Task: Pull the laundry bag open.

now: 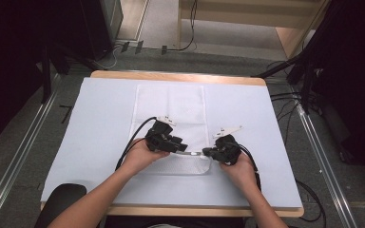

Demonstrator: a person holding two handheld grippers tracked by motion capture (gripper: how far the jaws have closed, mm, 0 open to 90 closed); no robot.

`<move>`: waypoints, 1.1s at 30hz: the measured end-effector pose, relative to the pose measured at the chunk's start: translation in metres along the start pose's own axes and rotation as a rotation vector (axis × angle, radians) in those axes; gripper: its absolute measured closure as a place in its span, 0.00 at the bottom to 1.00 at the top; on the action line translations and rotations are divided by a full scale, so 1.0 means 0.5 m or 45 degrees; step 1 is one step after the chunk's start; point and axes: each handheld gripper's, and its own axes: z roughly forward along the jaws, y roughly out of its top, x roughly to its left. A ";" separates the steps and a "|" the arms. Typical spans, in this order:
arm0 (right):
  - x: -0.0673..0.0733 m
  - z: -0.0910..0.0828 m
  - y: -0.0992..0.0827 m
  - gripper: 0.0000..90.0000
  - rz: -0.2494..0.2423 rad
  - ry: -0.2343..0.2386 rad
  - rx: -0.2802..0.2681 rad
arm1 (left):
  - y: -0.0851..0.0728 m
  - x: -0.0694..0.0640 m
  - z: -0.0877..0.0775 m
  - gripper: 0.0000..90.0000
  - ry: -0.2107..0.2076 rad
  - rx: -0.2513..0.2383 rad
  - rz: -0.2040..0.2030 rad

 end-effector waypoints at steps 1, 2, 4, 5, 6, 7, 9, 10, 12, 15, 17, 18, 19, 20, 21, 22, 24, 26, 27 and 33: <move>0.000 0.000 0.000 1.00 0.000 -0.001 0.001 | 0.000 -0.001 0.004 0.72 -0.002 0.007 -0.002; 0.000 0.000 0.000 1.00 -0.001 -0.001 0.000 | 0.001 -0.002 0.009 0.73 -0.009 0.013 0.001; 0.000 0.000 0.000 1.00 0.000 0.001 0.000 | 0.001 -0.004 0.018 0.76 -0.012 0.023 0.008; 0.000 0.000 0.000 1.00 0.003 0.001 -0.001 | 0.001 -0.004 0.021 0.78 -0.019 0.028 0.007; 0.000 0.000 0.000 1.00 0.003 0.000 -0.001 | 0.001 -0.004 0.025 0.78 -0.024 0.032 0.004; 0.001 0.000 0.000 1.00 0.003 0.000 0.003 | 0.001 -0.003 0.029 0.79 -0.027 0.037 0.005; 0.001 0.000 0.000 1.00 -0.001 -0.002 0.002 | 0.001 -0.003 0.035 0.79 -0.028 0.045 0.008; 0.001 0.000 0.000 1.00 0.000 -0.001 0.002 | 0.000 -0.003 0.038 0.80 -0.022 0.043 0.007; 0.001 0.000 0.000 1.00 0.001 -0.001 0.002 | 0.000 -0.001 0.043 0.80 -0.031 0.043 0.004; 0.001 0.000 0.000 1.00 0.002 0.000 0.002 | -0.002 -0.001 0.049 0.81 -0.029 0.049 0.005; 0.000 0.000 0.000 1.00 -0.002 0.000 -0.001 | -0.002 -0.001 0.054 0.82 -0.034 0.053 0.003; 0.000 0.000 0.000 1.00 0.002 0.000 0.001 | -0.002 -0.001 0.056 0.82 -0.035 0.055 0.006; 0.000 0.000 0.000 1.00 0.000 0.001 -0.002 | -0.003 0.000 0.058 0.82 -0.041 0.057 0.005; 0.000 0.000 0.000 1.00 0.001 0.002 -0.002 | -0.003 0.000 0.061 0.83 -0.044 0.060 0.000; 0.000 0.000 0.000 1.00 0.001 0.001 -0.002 | -0.003 0.001 0.064 0.83 -0.042 0.061 0.003; 0.001 0.000 0.000 1.00 0.005 0.001 0.001 | -0.004 0.001 0.066 0.83 -0.042 0.069 0.007; 0.001 0.000 0.000 1.00 0.004 -0.002 0.002 | -0.005 0.000 0.071 0.84 -0.042 0.069 0.004; 0.001 0.000 0.000 1.00 0.004 -0.003 0.002 | -0.005 0.001 0.073 0.84 -0.050 0.059 0.002; 0.001 0.000 0.000 1.00 0.005 -0.002 0.002 | -0.005 0.002 0.074 0.84 -0.054 0.058 0.005; 0.001 0.000 0.000 1.00 -0.001 -0.004 0.004 | -0.005 -0.002 0.079 0.85 -0.061 0.062 0.012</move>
